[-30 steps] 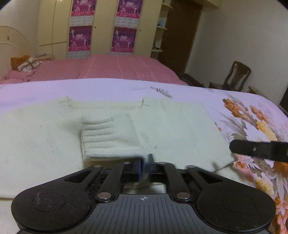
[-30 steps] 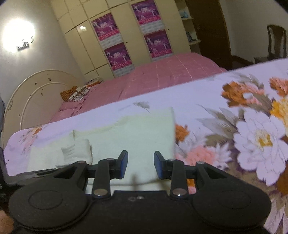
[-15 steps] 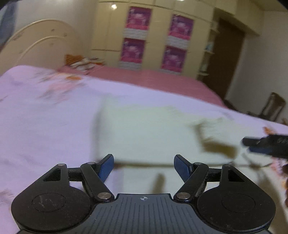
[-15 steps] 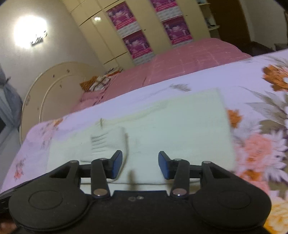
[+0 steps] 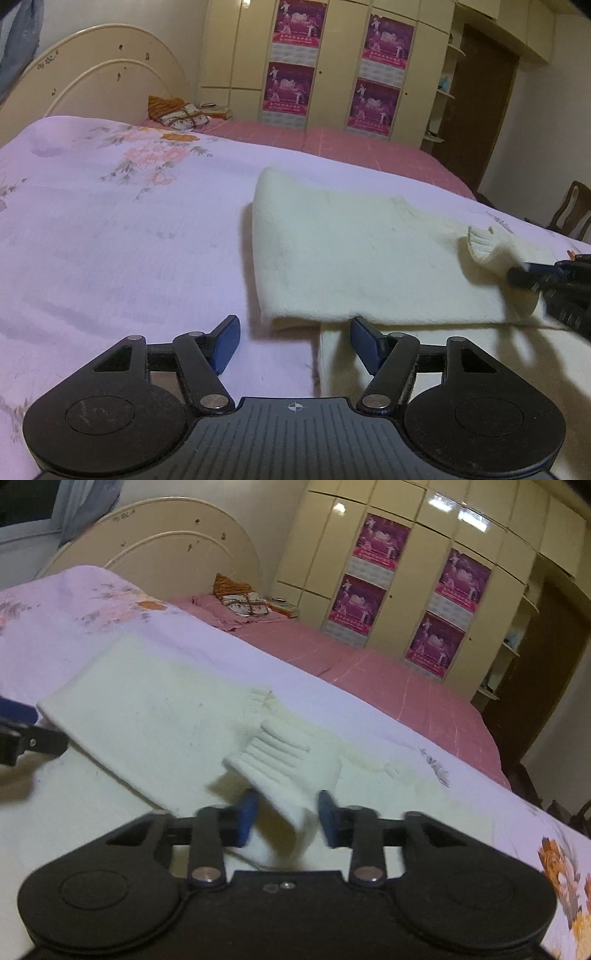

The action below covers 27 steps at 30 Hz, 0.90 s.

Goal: Fold small clothes

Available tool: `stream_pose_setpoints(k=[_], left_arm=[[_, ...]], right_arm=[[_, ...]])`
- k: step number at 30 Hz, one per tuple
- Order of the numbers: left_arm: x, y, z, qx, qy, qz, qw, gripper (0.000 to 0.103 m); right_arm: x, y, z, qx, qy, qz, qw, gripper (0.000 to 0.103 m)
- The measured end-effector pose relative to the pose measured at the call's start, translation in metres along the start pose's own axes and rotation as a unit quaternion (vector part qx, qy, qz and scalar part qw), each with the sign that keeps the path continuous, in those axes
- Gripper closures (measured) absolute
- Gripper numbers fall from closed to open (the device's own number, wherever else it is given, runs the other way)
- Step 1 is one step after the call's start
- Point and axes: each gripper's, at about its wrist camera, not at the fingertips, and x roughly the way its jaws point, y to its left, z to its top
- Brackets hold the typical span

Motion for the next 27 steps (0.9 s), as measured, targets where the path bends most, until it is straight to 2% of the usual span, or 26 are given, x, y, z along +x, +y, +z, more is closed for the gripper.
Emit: stream_pose_setpoints(k=[1,4,6,7,11,13,16,19,21,23,24,25,26,27], left_arm=[[0.002,0.0,0.0,0.004,0.001,0.001,1.0,0.037],[0.004,0.0,0.0,0.011,0.001,0.002,0.9999,0.037],[0.004,-0.001,0.001,0.013,0.0,0.001,0.9999,0.038],[0.004,0.0,0.002,0.011,0.0,-0.001,0.9999,0.046],[0.004,0.0,0.004,0.007,0.001,-0.008,0.9999,0.052],[0.004,-0.002,0.004,0.009,-0.002,-0.008,0.9999,0.055],[0.001,-0.006,0.007,0.006,-0.013,-0.017,0.9998,0.059],[0.002,-0.009,0.009,0.01,-0.012,-0.018,0.9997,0.059],[0.003,-0.01,0.008,0.011,-0.012,-0.023,0.9996,0.06],[0.006,-0.011,0.008,0.016,-0.003,-0.024,0.9996,0.075],[0.009,-0.011,0.008,0.017,0.002,-0.022,0.9996,0.076],[0.009,-0.01,0.008,0.014,0.0,-0.021,0.9997,0.079],[0.008,-0.011,0.008,0.013,-0.004,-0.021,0.9997,0.083],[0.006,-0.011,0.009,0.013,-0.01,-0.022,0.9996,0.086]], right_arm=[[-0.001,-0.002,0.002,0.007,-0.003,0.0,1.0,0.098],[-0.015,-0.028,0.004,0.08,-0.04,-0.017,0.996,0.099],[-0.025,-0.055,-0.001,0.157,-0.049,-0.026,0.986,0.099],[-0.027,-0.07,-0.009,0.197,-0.045,-0.03,0.979,0.099],[-0.019,-0.103,-0.046,0.286,-0.002,-0.031,0.958,0.099],[-0.017,-0.111,-0.058,0.313,0.007,-0.015,0.95,0.099],[-0.017,-0.114,-0.065,0.328,0.008,0.002,0.945,0.098],[-0.014,-0.121,-0.068,0.348,0.015,0.012,0.937,0.087],[-0.011,-0.132,-0.074,0.374,0.019,0.021,0.927,0.081],[-0.007,-0.138,-0.076,0.404,0.019,0.036,0.914,0.081],[-0.006,-0.142,-0.077,0.417,0.018,0.046,0.908,0.083],[-0.004,-0.146,-0.079,0.43,0.014,0.058,0.901,0.093],[-0.005,-0.15,-0.081,0.44,0.009,0.061,0.896,0.098],[-0.008,-0.152,-0.08,0.441,0.004,0.055,0.896,0.098]])
